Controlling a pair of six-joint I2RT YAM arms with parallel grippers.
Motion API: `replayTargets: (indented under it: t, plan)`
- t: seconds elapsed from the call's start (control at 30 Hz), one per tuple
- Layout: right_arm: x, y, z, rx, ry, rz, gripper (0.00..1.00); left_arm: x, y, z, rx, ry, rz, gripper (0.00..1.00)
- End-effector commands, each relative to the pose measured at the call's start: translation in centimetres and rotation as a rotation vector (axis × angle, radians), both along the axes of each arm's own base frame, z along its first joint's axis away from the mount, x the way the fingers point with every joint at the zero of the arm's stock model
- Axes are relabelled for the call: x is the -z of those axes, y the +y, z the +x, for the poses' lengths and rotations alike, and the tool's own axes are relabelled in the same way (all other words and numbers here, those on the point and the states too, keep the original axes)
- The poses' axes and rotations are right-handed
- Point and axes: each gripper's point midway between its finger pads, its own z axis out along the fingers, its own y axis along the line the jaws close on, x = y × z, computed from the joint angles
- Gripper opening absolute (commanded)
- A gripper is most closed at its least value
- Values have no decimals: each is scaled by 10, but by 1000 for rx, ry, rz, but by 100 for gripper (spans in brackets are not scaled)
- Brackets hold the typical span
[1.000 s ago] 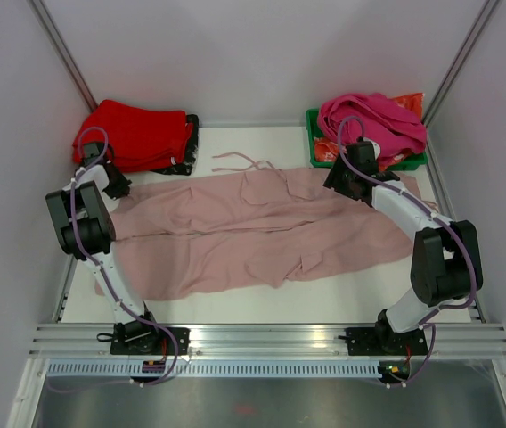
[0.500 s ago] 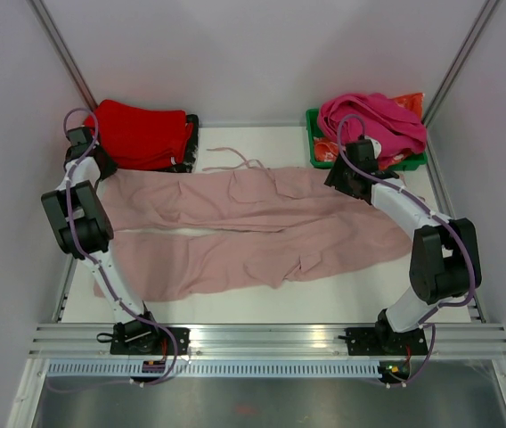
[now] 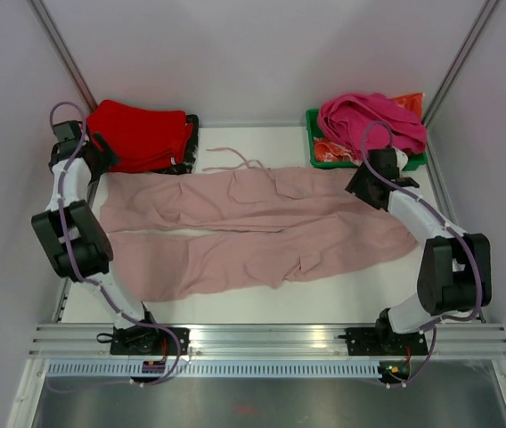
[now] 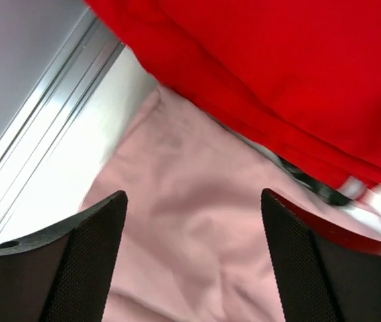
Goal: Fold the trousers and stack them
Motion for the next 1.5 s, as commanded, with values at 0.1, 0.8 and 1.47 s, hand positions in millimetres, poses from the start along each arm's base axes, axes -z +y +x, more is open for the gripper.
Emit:
replayTargets:
  t: [0.1, 0.8, 1.47]
  plan:
    - [-4, -52, -61, 212, 15, -16, 71, -81, -54, -94, -117, -161, -108, 88]
    - [30, -84, -136, 392, 122, 219, 87, 33, -89, -344, -1038, 147, -261, 96]
    - [40, -105, -126, 479, 202, 189, 88, 92, -51, -330, -1030, 205, -69, 79]
